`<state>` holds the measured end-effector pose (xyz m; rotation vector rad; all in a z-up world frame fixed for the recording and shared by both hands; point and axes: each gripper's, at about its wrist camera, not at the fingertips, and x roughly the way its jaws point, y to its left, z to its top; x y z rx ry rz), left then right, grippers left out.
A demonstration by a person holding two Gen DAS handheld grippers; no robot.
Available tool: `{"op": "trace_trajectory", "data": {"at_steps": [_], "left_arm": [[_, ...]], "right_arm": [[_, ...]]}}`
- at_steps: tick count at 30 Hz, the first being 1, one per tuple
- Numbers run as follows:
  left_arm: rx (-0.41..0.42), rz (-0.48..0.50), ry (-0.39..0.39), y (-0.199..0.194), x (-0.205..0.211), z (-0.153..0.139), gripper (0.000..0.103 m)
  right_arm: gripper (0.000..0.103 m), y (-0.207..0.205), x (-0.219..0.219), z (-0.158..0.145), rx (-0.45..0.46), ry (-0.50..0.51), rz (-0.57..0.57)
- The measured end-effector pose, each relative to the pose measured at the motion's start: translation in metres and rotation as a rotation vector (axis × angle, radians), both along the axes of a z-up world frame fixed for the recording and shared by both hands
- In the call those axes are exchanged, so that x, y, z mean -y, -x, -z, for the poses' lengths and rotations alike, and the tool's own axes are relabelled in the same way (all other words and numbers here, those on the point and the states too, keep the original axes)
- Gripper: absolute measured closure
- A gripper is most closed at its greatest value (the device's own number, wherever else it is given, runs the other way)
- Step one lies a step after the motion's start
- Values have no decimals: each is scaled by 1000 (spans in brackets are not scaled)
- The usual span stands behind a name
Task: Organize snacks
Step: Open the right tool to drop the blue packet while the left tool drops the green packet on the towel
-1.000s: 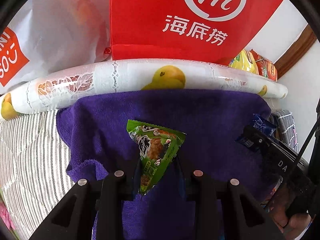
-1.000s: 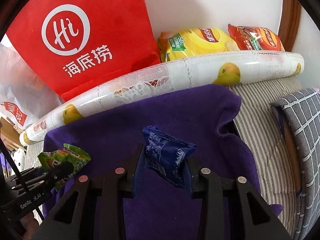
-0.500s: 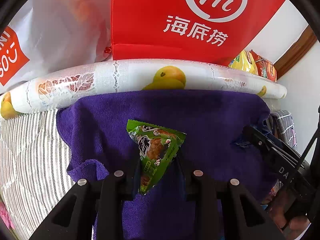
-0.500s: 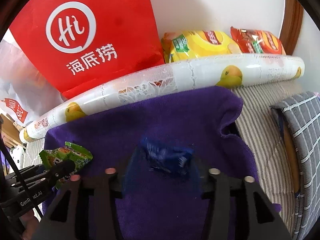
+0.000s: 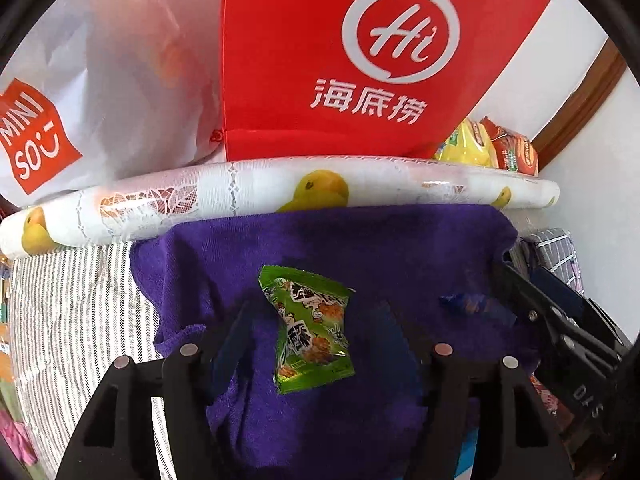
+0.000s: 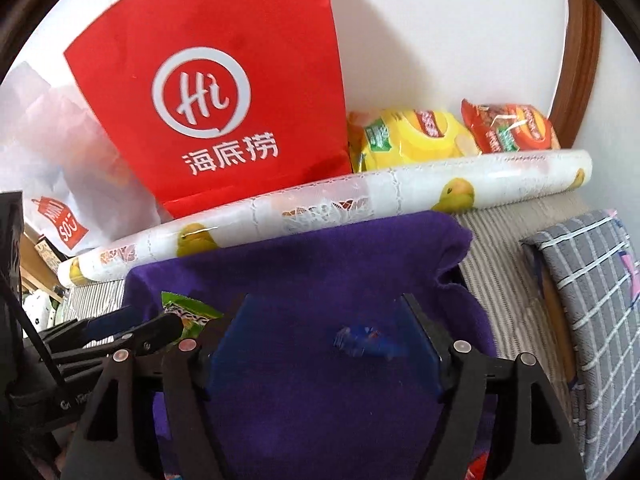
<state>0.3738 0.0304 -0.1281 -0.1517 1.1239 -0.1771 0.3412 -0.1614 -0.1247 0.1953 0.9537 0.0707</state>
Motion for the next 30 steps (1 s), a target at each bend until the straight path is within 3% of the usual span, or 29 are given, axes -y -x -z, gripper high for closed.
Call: {"op": "trace_trajectory", "data": {"at_steps": [4, 13, 16, 20, 30], "left_arm": [[27, -3, 4, 8, -4, -14, 39], [73, 8, 19, 21, -3, -41, 39], [92, 22, 19, 27, 3, -50, 38], [117, 38, 14, 36, 10, -61, 38], [201, 29, -2, 66, 18, -88, 38]], "right_arm": [[19, 13, 2, -16, 34, 29, 18], [13, 51, 16, -42, 77, 56, 72], [12, 65, 17, -48, 68, 99, 103], [12, 83, 20, -56, 65, 117, 61], [13, 140, 47, -66, 167, 117, 0]]}}
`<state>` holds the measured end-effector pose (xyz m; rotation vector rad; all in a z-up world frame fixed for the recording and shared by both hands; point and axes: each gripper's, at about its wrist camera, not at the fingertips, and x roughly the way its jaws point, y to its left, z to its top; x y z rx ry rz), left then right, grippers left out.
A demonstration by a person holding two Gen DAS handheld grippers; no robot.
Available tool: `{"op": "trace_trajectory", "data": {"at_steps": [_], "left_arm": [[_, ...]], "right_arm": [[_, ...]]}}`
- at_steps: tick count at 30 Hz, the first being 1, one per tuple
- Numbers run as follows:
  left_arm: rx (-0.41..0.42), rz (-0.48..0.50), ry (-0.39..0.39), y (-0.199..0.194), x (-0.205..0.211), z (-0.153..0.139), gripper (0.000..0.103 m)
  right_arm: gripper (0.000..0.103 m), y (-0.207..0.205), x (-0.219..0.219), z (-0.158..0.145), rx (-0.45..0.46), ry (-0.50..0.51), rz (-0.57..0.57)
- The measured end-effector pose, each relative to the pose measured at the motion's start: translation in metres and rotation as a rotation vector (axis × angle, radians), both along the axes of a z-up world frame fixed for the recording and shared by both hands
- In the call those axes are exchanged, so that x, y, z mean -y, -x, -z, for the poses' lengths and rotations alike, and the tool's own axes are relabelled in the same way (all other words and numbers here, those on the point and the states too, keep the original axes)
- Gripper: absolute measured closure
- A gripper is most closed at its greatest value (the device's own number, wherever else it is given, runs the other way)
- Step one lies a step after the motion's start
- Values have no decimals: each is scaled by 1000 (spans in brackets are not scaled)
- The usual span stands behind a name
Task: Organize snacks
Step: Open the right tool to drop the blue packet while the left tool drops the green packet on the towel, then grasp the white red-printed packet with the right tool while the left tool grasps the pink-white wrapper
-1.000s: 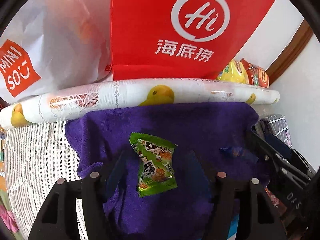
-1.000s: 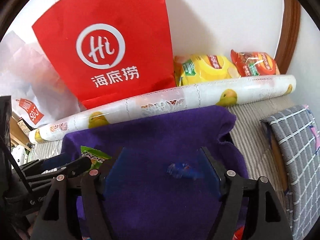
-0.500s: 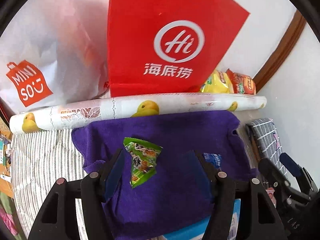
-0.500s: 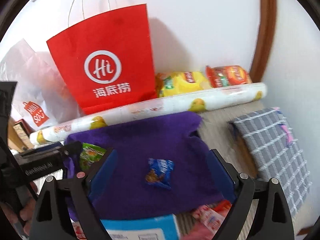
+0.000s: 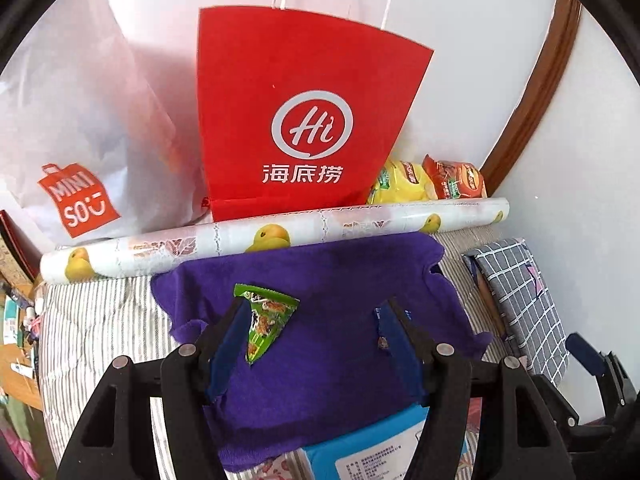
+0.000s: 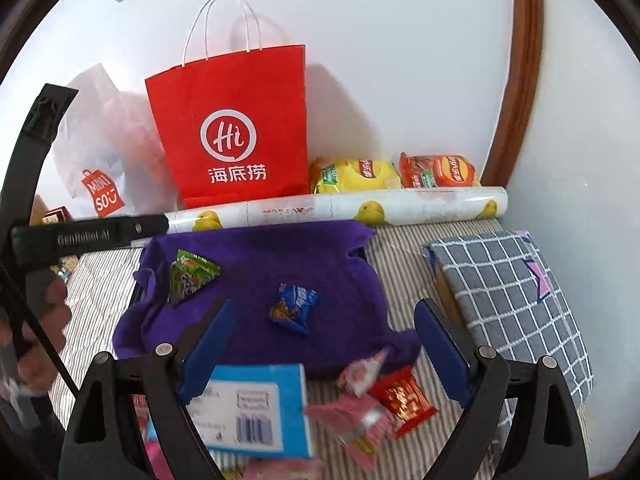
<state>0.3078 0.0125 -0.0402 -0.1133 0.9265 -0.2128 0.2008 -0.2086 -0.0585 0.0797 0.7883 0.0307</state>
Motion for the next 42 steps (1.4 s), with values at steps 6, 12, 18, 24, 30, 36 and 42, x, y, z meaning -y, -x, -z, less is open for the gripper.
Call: {"op": "trace_trajectory", "data": {"at_steps": [6, 12, 18, 24, 30, 36, 42], "left_arm": [[-5, -23, -11, 28, -10, 4, 38], [1, -65, -16, 57, -21, 8, 38], [-11, -72, -13, 84, -21, 18, 38], [-41, -88, -24, 103, -18, 32, 38], [-85, -123, -11, 119, -27, 49, 38], [-91, -175, -33, 131, -46, 54, 38], [-95, -199, -12, 137, -61, 58, 38]], "right_arm": [[13, 25, 35, 3, -21, -139, 15], [13, 48, 60, 11, -18, -133, 70], [17, 66, 82, 24, -8, -151, 65], [17, 63, 80, 48, -22, -196, -5], [33, 38, 61, 74, -38, -232, -82], [52, 7, 45, 101, -91, -224, -78], [71, -9, 40, 121, -121, -230, -34]]}}
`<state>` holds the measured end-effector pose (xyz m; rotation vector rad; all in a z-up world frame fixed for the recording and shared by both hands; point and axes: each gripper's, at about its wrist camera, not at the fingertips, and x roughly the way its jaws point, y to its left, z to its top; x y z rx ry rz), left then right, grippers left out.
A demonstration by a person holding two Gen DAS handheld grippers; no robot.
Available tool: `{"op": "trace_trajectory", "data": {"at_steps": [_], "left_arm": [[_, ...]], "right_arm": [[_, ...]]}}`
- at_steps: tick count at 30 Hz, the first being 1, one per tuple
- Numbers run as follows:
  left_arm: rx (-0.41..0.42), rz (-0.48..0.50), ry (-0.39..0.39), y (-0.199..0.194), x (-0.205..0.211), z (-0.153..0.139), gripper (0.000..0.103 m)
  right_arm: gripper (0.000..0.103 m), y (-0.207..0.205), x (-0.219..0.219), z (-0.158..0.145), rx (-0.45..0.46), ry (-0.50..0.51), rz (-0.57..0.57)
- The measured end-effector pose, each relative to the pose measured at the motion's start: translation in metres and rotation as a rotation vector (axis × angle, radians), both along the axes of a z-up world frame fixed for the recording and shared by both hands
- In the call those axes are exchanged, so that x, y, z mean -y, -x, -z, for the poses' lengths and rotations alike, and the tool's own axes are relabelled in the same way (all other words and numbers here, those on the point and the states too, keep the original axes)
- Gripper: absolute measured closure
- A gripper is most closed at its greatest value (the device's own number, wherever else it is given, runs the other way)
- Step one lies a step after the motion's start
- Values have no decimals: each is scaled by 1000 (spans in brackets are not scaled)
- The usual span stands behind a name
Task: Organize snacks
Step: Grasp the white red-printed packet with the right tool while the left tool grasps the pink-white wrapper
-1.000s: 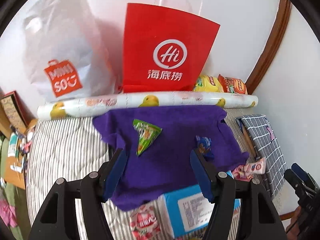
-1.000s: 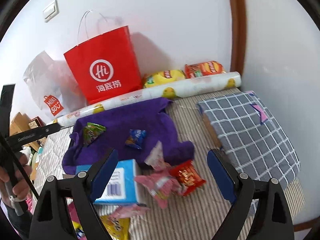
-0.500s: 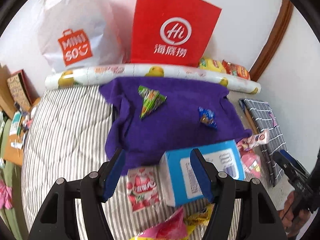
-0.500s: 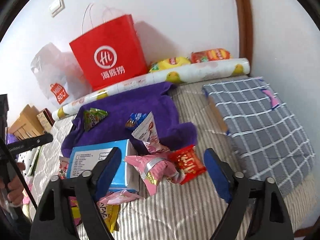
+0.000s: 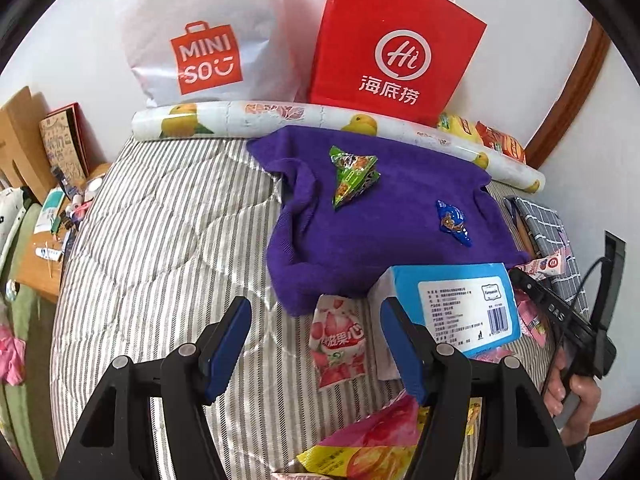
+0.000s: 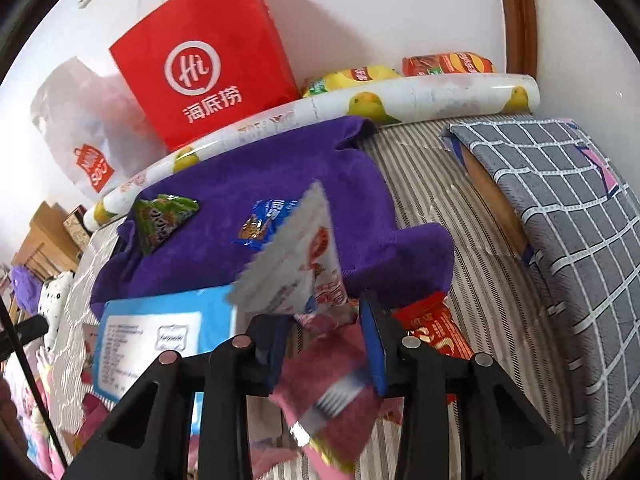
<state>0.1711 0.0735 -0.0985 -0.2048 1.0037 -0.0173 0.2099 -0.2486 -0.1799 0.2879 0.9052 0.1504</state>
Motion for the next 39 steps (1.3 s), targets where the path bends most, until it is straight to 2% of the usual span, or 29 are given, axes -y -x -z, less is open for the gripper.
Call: {"op": "trace_trajectory", "data": {"at_steps": [2, 4, 8, 14, 22, 29, 33, 39], "left_arm": [[-1, -3, 8, 3, -4, 1, 38], [1, -5, 13, 8, -8, 3, 38], [-4, -1, 19, 19, -11, 6, 38], [-12, 32, 19, 37, -1, 10, 38], [-38, 107, 10, 68, 16, 25, 34], [-20, 157, 49, 101, 10, 28, 31], [10, 182, 11, 119, 6, 26, 29], [4, 208, -32, 130, 4, 40, 29]], "right_arm": [[80, -2, 1, 3, -1, -2, 4], [82, 0, 5, 3, 10, 5, 12], [83, 15, 17, -11, 60, -43, 29], [82, 45, 22, -45, 140, -36, 40], [82, 85, 23, -64, 187, -21, 18], [82, 105, 20, -64, 200, -9, 6], [82, 111, 17, -62, 194, -12, 5], [82, 121, 18, -59, 191, -7, 30]]}}
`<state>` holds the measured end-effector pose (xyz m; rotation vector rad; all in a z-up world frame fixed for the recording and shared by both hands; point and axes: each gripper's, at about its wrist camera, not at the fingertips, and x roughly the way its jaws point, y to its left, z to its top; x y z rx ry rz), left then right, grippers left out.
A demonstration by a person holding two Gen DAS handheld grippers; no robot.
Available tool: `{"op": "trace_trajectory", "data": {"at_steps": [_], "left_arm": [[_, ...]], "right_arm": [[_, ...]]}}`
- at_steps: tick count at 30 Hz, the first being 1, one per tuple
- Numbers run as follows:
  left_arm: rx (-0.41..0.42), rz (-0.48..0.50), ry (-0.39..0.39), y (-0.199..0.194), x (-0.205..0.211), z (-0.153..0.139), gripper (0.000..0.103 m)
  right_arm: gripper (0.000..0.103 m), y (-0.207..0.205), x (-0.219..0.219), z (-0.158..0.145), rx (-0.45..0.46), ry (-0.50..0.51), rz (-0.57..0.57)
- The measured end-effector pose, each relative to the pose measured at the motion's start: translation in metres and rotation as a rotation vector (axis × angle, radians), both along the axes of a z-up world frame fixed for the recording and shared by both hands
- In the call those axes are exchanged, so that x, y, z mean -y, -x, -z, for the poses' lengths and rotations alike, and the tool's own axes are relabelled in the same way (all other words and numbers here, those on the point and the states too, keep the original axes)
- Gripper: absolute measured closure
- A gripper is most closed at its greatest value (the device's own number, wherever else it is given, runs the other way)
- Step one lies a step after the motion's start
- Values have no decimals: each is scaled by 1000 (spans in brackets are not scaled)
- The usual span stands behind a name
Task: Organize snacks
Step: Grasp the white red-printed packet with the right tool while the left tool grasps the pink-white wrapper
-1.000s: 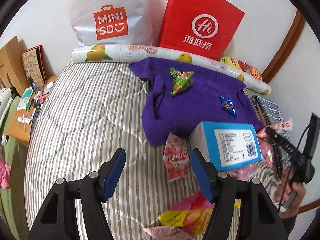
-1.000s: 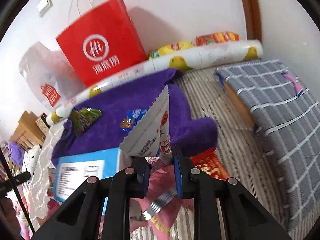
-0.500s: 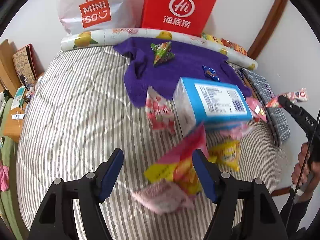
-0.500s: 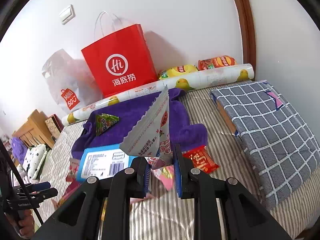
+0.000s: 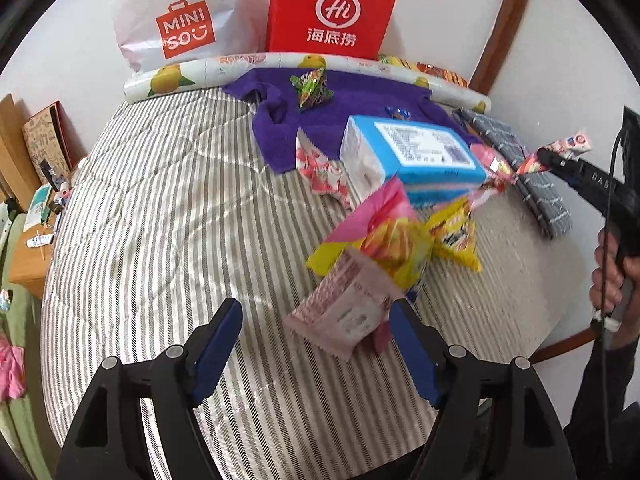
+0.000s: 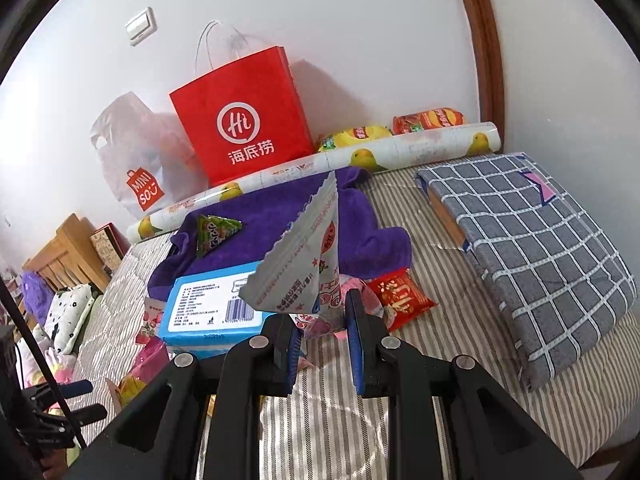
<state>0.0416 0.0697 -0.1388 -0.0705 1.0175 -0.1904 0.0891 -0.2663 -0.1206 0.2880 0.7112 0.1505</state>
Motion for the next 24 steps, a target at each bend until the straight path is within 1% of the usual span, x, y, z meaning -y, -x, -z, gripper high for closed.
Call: {"op": "trace_trajectory", "data": {"at_steps": [4, 6, 7, 11, 15, 18, 20, 21, 22, 23, 24], "left_arm": [[-14, 18, -13, -3, 0, 15, 29], [-19, 34, 24, -4, -2, 21, 29], [-19, 39, 29, -4, -2, 22, 29], [-2, 94, 7, -6, 7, 28, 30], [-7, 107, 42, -14, 7, 33, 31], [-1, 121, 54, -19, 9, 35, 38], [-4, 129, 61, -24, 10, 36, 47], [-7, 129, 62, -26, 11, 37, 48], [-9, 128, 62, -28, 11, 38, 53], [-13, 127, 58, -30, 11, 39, 59], [-20, 129, 59, -31, 11, 40, 59]], "right_arm": [[82, 7, 6, 4, -15, 15, 19], [82, 11, 11, 6, -25, 25, 33], [82, 13, 13, 6, -27, 29, 39], [82, 14, 21, 8, -36, 43, 69], [82, 11, 25, 11, -44, 37, 89], [82, 10, 23, 12, -49, 40, 88], [82, 9, 20, 12, -49, 54, 87], [82, 9, 18, 12, -48, 67, 88], [82, 9, 18, 13, -47, 74, 89], [82, 9, 17, 13, -46, 79, 89], [82, 9, 16, 12, -45, 82, 85]]}}
